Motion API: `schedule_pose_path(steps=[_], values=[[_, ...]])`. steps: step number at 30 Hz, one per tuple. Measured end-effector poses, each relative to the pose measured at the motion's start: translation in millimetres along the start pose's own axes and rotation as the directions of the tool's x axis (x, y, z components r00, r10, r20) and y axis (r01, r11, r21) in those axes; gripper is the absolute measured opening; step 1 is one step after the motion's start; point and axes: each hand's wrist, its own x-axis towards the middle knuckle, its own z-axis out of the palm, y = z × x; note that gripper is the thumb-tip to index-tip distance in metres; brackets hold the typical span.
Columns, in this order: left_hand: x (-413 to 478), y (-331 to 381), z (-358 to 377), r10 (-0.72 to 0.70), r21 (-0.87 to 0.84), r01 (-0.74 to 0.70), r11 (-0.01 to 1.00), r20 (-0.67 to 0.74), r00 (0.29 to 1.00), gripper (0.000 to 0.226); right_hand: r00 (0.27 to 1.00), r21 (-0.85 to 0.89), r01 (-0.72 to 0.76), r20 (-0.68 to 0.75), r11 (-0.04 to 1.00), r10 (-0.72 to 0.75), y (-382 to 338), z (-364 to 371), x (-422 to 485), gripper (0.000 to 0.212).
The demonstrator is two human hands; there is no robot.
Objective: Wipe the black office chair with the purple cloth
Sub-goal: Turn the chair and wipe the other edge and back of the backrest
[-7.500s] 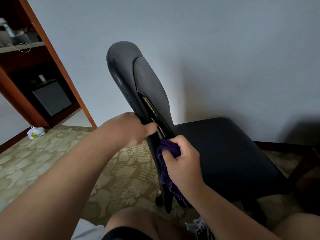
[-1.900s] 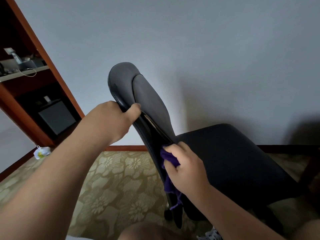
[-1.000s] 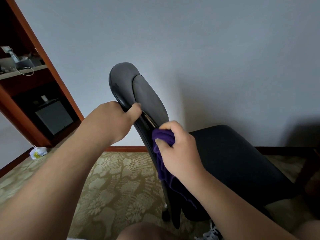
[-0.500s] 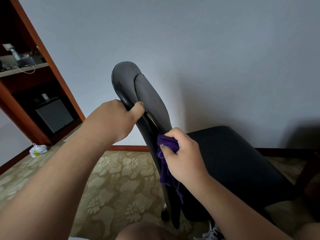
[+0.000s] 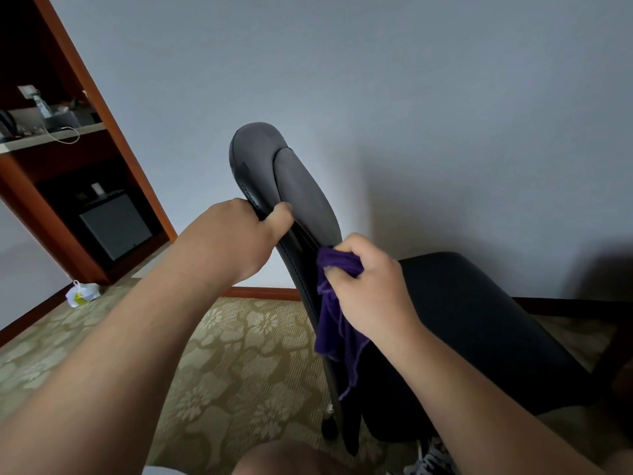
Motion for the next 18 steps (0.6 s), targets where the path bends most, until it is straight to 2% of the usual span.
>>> schedule_pose_path(steps=[4,9,14,16,18], values=[[0.7,0.9,-0.5,0.047,0.086,-0.045,0.995,-0.02,0.999,0.044,0.999,0.026,-0.042,0.022,0.999,0.041,2.4,-3.7,-0.5,0.015],[-0.4,1.1,-1.0,0.055,0.118,-0.053,0.992,-0.011,0.998,0.044,0.996,0.08,0.082,0.029,0.993,-0.084,-40.1,4.9,27.0,0.017],[-0.6,0.4,-1.2,0.06,0.142,-0.061,0.988,0.01,0.998,0.051,0.982,-0.108,0.175,0.087,0.979,-0.166,-34.1,-0.9,25.0,0.016],[-0.6,1.5,-1.9,0.068,0.152,-0.07,0.986,0.021,0.997,0.053,0.987,-0.192,0.154,0.079,0.969,-0.141,-19.6,-3.8,12.6,0.013],[-0.2,1.5,-1.7,0.062,0.143,-0.063,0.988,0.009,0.998,0.052,0.993,-0.206,0.111,0.056,0.972,-0.102,-10.1,-5.2,3.0,0.012]])
